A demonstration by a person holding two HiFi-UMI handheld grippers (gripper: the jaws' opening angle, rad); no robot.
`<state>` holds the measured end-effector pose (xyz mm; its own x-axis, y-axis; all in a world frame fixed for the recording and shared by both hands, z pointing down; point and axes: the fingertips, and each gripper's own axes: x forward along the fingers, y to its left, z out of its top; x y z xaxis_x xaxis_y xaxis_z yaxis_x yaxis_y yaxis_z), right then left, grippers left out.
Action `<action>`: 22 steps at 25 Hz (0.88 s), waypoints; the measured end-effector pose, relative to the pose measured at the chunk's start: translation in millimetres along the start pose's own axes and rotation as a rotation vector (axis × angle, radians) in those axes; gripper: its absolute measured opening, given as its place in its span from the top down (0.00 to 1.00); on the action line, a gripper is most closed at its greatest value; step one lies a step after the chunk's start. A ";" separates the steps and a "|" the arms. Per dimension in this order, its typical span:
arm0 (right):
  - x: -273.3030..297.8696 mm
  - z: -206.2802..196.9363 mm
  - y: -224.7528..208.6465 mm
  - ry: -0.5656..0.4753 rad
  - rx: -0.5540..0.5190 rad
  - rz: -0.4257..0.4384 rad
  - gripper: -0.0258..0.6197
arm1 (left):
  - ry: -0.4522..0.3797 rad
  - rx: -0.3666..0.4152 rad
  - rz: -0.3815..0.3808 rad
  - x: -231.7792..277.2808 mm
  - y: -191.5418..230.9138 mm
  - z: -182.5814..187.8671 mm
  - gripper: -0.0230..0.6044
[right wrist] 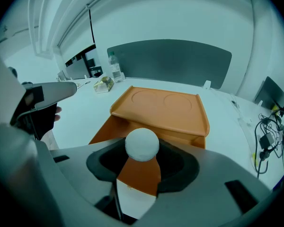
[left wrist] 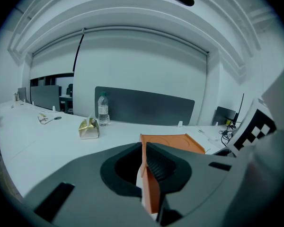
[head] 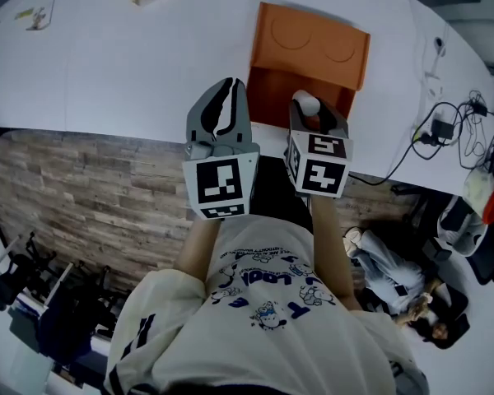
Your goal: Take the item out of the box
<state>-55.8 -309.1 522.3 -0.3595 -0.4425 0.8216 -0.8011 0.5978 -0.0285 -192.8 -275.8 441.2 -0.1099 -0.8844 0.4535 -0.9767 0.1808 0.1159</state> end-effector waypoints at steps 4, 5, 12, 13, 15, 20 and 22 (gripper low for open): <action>-9.3 3.4 -3.0 -0.017 0.005 -0.003 0.65 | -0.013 0.009 -0.010 -4.8 -6.2 6.3 0.90; -11.6 4.1 -4.1 -0.021 0.009 -0.004 0.65 | -0.017 0.012 -0.012 -5.9 -7.8 8.1 0.90; -28.3 10.3 -11.7 -0.060 0.025 -0.020 0.65 | -0.057 0.035 -0.033 -12.3 -19.9 24.8 0.90; -30.7 11.2 -12.8 -0.066 0.028 -0.021 0.65 | -0.062 0.039 -0.036 -13.2 -22.1 26.9 0.90; -35.7 13.0 -14.9 -0.078 0.033 -0.025 0.65 | -0.070 0.045 -0.043 -15.2 -26.3 30.5 0.90; -46.8 17.8 -21.3 -0.100 0.044 -0.039 0.65 | -0.089 0.057 -0.060 -18.8 -34.5 39.9 0.90; -50.0 20.5 -23.8 -0.111 0.052 -0.047 0.65 | -0.096 0.062 -0.068 -18.6 -36.6 43.3 0.90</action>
<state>-28.5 -314.9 470.2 -0.3694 -0.5425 0.7545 -0.8410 0.5405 -0.0231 -163.0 -284.5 390.3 -0.0572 -0.9315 0.3591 -0.9916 0.0948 0.0878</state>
